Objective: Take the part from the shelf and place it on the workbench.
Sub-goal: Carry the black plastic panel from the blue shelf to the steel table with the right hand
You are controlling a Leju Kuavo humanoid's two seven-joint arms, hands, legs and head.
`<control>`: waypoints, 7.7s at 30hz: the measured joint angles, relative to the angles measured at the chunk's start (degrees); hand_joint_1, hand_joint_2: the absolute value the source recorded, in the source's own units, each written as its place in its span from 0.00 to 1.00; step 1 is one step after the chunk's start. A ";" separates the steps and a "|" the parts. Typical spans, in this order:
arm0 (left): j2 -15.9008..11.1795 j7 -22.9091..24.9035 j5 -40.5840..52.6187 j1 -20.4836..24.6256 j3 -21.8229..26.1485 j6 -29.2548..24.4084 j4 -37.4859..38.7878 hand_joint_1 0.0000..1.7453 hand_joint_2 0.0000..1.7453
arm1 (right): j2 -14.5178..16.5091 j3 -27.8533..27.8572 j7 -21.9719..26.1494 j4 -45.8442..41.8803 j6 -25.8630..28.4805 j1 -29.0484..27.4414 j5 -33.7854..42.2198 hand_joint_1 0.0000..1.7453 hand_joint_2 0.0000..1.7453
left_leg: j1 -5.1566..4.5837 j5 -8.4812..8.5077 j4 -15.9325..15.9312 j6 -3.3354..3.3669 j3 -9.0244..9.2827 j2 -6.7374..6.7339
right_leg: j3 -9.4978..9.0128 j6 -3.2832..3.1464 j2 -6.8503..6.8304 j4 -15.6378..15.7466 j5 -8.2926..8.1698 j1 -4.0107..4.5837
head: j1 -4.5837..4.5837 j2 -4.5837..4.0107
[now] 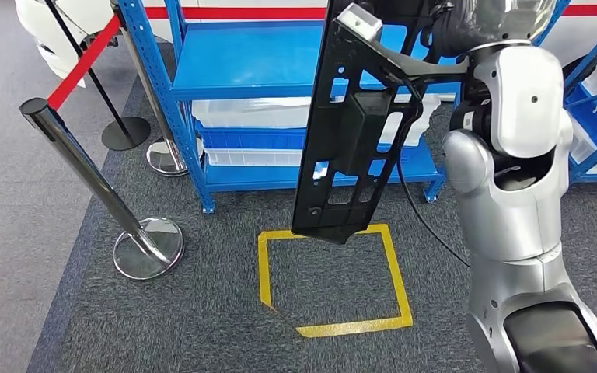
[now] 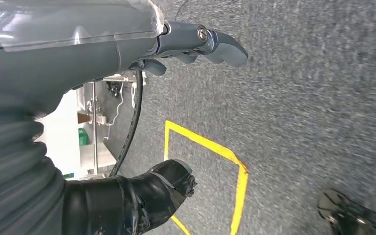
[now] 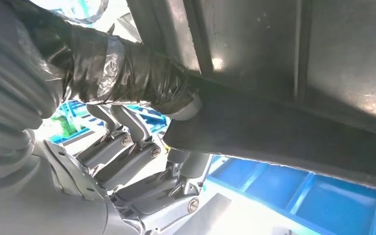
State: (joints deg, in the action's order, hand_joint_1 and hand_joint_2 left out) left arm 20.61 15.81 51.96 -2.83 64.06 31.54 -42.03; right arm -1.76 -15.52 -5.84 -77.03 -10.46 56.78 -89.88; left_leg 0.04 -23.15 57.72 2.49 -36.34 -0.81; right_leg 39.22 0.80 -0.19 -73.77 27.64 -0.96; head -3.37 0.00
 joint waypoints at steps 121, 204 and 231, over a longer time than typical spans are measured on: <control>-1.96 -1.77 3.20 -0.15 8.98 10.89 -8.05 0.00 1.00 | 6.25 -1.31 1.11 9.03 -1.07 6.96 1.57 1.00 1.00 | 0.75 -0.63 -0.41 -0.51 1.68 2.11 | -0.27 -0.42 0.11 -0.69 7.66 0.24 | -0.41 0.00; -6.39 -15.85 34.23 1.87 10.58 5.19 -5.99 0.00 1.00 | 8.44 -3.05 -0.51 9.39 -2.15 8.88 1.12 1.00 1.00 | 0.61 -1.46 0.85 -2.93 1.08 -1.98 | -7.19 -2.16 -5.58 15.10 -0.17 1.67 | -0.79 0.00; -7.79 -16.15 34.26 1.86 10.93 4.31 -3.74 0.00 1.00 | 8.43 -3.13 -0.52 10.04 -2.10 8.72 1.07 1.00 1.00 | 1.12 -2.93 7.23 -3.80 -2.57 -0.18 | -6.77 -3.03 -3.71 15.11 -0.67 1.17 | -0.86 0.00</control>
State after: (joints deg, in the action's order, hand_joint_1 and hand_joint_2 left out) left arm 12.82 -0.34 86.23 -0.98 74.99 35.85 -45.77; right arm 6.67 -18.64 -6.36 -66.99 -12.57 65.50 -88.80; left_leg 1.16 -26.09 64.95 -1.31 -38.92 -0.99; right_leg 32.44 -2.23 -3.91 -58.66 26.98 0.21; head -4.23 0.00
